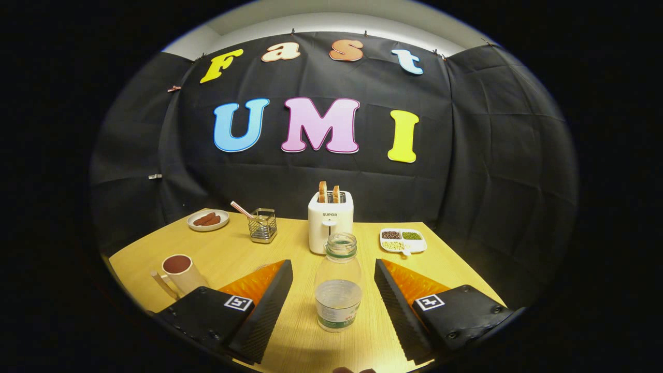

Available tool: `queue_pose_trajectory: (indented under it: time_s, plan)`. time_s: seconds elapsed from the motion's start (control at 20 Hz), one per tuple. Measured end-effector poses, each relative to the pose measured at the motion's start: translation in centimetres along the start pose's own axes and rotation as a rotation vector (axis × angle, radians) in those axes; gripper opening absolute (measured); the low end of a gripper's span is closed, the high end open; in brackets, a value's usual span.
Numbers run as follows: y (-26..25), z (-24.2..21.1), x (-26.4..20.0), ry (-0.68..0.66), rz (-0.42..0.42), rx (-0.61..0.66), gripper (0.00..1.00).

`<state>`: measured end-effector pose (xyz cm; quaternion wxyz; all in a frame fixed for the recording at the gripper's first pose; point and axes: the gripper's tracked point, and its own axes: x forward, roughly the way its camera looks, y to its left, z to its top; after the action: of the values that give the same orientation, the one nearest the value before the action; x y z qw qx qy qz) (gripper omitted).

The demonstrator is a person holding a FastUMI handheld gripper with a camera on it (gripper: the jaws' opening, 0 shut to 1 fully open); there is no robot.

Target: Take the bottle from table, then pour the juice into the cup, finally place the bottle on the coaster

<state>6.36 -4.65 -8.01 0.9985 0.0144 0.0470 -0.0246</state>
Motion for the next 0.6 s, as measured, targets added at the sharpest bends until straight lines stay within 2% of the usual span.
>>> queue_pose_trajectory:
  time_s: [0.4, 0.6]
  plan:
    - [-0.2, -3.3, 1.9, 0.041, 0.015, 0.006, 0.98]
    - [-0.8, -4.8, 3.0, 0.060, -0.005, 0.027, 0.97]
